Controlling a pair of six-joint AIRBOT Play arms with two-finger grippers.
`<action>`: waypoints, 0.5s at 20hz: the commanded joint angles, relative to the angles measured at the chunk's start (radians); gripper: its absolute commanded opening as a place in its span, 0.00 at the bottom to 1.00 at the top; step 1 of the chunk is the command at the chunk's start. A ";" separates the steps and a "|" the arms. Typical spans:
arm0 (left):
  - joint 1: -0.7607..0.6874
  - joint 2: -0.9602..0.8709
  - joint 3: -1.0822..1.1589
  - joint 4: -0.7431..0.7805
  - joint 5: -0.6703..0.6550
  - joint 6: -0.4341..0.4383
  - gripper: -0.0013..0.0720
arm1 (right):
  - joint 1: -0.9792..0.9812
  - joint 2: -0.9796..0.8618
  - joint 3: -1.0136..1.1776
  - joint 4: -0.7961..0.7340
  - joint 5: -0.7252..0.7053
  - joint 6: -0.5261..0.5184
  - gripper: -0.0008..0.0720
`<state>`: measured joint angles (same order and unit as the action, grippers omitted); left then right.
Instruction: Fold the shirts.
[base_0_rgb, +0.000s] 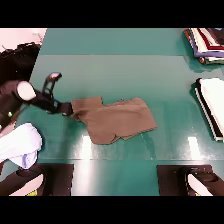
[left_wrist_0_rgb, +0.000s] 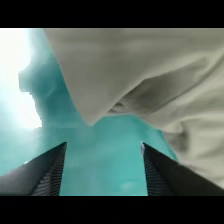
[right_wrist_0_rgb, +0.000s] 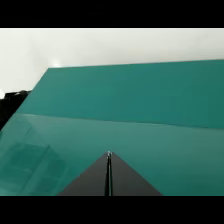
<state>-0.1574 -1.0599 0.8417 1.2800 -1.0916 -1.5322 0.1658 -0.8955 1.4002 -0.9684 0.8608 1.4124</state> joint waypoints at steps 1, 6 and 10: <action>0.022 0.021 -0.226 -0.177 0.276 0.022 0.76 | 0.001 -0.023 0.000 0.000 0.016 0.000 0.03; 0.022 -0.016 -0.266 -0.264 0.481 0.032 0.75 | 0.000 -0.023 0.000 -0.017 0.058 0.000 0.03; 0.022 -0.019 -0.227 -0.257 0.460 0.048 0.06 | 0.000 -0.023 0.000 -0.164 0.182 0.001 0.03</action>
<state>-0.1364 -1.0775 0.5983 1.0367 -0.6624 -1.4937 0.1658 -0.9173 1.4002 -1.0313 0.9485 1.4124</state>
